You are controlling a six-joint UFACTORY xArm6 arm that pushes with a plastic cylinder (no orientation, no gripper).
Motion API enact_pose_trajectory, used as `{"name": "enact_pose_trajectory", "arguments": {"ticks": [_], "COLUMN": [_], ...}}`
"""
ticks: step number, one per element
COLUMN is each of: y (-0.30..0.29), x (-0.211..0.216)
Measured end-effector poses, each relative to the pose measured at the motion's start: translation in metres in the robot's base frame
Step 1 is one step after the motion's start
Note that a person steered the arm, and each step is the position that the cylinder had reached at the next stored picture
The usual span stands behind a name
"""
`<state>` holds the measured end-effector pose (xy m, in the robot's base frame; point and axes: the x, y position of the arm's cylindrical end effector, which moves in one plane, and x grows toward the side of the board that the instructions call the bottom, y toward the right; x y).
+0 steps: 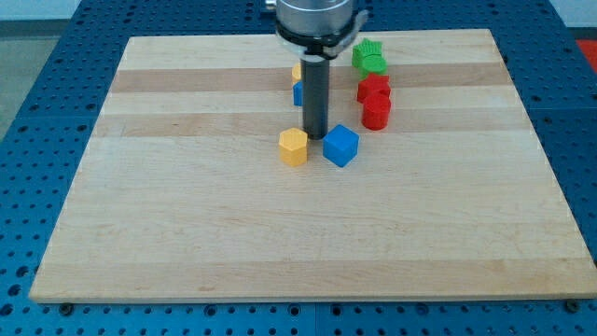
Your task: Drag the blue cube to the bottom of the blue triangle
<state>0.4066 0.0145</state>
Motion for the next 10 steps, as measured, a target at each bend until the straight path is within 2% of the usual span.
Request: {"name": "enact_pose_trajectory", "arguments": {"ticks": [2,3,4,6,8,9,10], "y": [0.068,0.096,0.106,0.106,0.106,0.105,0.105], "x": [0.006,0.026,0.044,0.045,0.012,0.017,0.042]}}
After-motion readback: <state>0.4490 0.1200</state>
